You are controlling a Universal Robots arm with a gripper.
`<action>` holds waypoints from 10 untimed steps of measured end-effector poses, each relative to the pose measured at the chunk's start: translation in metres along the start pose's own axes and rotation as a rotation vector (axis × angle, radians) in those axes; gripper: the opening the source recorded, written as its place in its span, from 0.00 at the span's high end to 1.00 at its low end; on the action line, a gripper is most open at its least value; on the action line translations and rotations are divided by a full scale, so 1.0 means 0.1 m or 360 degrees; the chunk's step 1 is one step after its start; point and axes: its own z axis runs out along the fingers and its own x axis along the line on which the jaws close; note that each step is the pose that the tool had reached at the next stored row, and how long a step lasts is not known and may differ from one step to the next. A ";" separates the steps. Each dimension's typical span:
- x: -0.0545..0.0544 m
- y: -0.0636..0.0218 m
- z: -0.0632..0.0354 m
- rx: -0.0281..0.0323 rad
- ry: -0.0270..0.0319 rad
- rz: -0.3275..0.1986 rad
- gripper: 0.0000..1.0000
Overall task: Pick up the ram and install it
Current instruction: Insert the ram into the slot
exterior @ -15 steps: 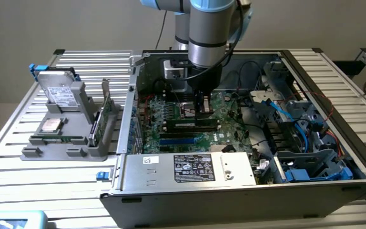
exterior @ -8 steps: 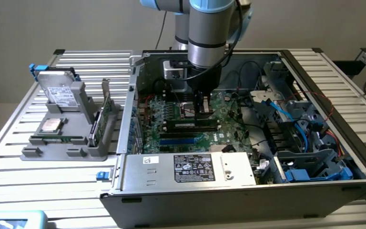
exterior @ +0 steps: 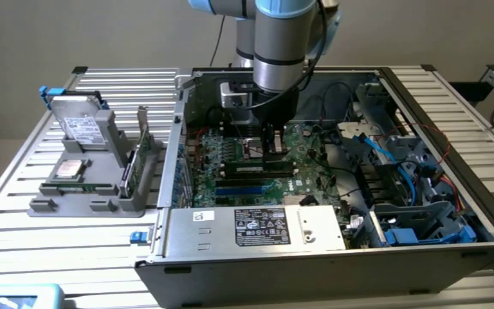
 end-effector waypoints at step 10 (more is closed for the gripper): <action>0.00 0.000 -0.014 0.00015 -0.00004 0.0000 0.78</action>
